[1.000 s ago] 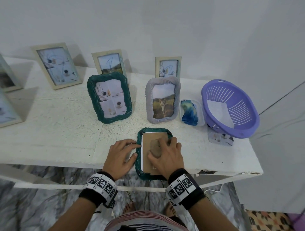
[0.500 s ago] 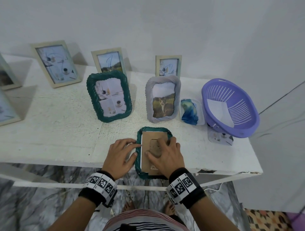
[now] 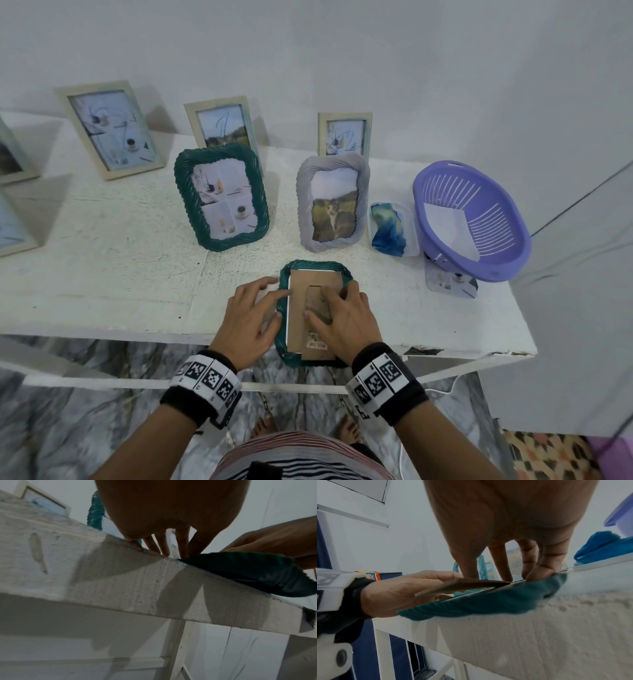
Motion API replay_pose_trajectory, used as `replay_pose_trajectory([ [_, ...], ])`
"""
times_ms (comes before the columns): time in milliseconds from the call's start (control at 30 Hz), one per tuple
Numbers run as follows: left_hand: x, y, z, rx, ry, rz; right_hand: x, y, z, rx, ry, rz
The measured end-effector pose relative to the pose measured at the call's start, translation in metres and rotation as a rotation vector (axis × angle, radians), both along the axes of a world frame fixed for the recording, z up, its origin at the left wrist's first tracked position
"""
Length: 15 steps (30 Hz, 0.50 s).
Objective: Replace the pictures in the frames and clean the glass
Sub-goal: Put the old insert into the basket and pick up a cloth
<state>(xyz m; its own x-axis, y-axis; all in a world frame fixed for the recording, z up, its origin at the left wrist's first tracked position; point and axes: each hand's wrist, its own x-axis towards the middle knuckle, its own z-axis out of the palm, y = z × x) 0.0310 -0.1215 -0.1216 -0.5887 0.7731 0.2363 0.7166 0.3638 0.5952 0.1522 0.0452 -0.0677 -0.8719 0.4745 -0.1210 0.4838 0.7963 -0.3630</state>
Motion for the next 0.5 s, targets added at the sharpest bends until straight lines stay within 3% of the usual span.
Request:
replay_pose_trajectory([
  [133,0.01,0.01,0.008,-0.052,0.086,-0.099,0.006,0.008,0.0,0.002,0.058,0.086],
  [500,0.018,0.017,0.012,-0.186,0.163,-0.083,0.069,0.021,-0.015,0.027,0.332,0.153],
])
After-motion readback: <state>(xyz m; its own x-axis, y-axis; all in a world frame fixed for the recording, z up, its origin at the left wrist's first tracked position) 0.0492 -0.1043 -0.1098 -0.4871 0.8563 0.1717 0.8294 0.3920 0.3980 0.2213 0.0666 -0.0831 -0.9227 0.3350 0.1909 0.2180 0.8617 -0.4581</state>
